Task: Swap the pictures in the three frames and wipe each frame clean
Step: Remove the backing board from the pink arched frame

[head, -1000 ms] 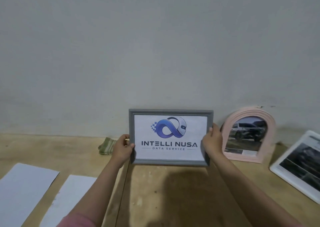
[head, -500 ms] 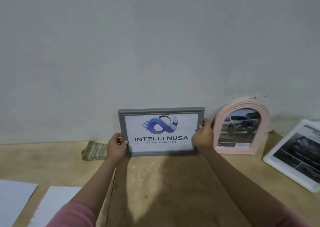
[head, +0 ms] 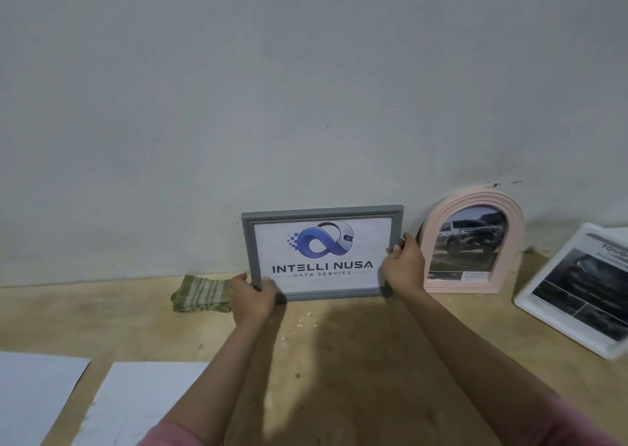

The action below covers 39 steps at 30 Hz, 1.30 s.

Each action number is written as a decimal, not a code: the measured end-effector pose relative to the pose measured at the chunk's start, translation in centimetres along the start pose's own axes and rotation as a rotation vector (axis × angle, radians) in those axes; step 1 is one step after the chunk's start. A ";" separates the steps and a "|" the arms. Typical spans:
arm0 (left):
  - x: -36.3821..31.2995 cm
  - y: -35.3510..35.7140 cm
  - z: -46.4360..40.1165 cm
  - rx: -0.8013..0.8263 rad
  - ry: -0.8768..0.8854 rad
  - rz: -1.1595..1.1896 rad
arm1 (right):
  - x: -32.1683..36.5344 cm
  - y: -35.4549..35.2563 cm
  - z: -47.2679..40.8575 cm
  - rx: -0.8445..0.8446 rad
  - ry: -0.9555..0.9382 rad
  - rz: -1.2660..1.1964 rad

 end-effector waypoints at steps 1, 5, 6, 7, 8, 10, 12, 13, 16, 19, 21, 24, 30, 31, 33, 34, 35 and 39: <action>-0.2 0.0 1.2 -0.023 0.009 0.006 | 0.2 -0.7 0.6 -0.028 0.012 -0.002; -3.1 1.0 5.5 -0.100 0.129 0.058 | 0.7 -3.6 1.2 -0.117 -0.030 0.005; -4.3 1.4 6.6 -0.095 0.169 0.067 | 0.7 -4.6 1.2 -0.143 -0.036 -0.003; -5.7 2.1 7.7 -0.070 0.213 0.089 | 0.6 -6.1 1.0 -0.173 -0.041 -0.006; -7.1 2.9 8.6 -0.043 0.251 0.118 | 0.5 -7.3 0.6 -0.195 -0.050 -0.008; -9.7 4.7 10.2 0.026 0.320 0.180 | 0.1 -9.8 -0.3 -0.229 -0.059 -0.003; -11.9 6.9 11.9 0.077 0.392 0.203 | -0.4 -12.0 -1.4 -0.270 -0.057 0.001; -13.0 8.2 13.0 0.094 0.428 0.200 | -0.8 -13.1 -2.1 -0.292 -0.049 -0.002; -16.2 12.1 15.6 0.123 0.473 0.178 | -2.2 -16.0 -4.6 -0.310 -0.041 -0.013; -18.9 16.1 16.9 0.106 0.461 0.122 | -4.1 -18.1 -7.8 -0.248 -0.030 -0.034; -19.8 18.0 16.8 0.085 0.440 0.073 | -5.4 -18.5 -9.2 -0.166 -0.060 -0.035; -20.8 20.3 16.7 0.100 0.402 0.050 | -7.5 -19.1 -10.4 -0.057 -0.051 -0.099; -21.2 21.2 16.4 0.057 0.318 0.005 | -9.2 -19.4 -12.0 0.055 0.049 -0.099; -21.1 21.0 16.4 0.043 0.329 -0.001 | -9.1 -19.6 -12.1 0.060 0.050 -0.112; -20.9 20.4 16.4 0.036 0.358 -0.004 | -8.9 -20.1 -11.9 0.062 0.047 -0.155; -20.7 20.2 16.4 0.042 0.373 0.005 | -8.7 -20.5 -11.8 0.062 0.032 -0.176; -20.5 19.9 16.5 0.054 0.388 0.013 | -8.5 -21.0 -11.4 0.068 0.014 -0.199; -19.5 18.1 17.3 0.087 0.434 0.045 | -6.9 -23.2 -9.0 0.098 -0.035 -0.259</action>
Point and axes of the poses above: each hand's wrist, its own z-axis away from the middle knuckle, its own y-axis out of the palm, x = y × z, the point moved 2 cm from there along -z, towards the middle knuckle, and after that the axes turned 14 degrees about -z, right-handed, at the moved point
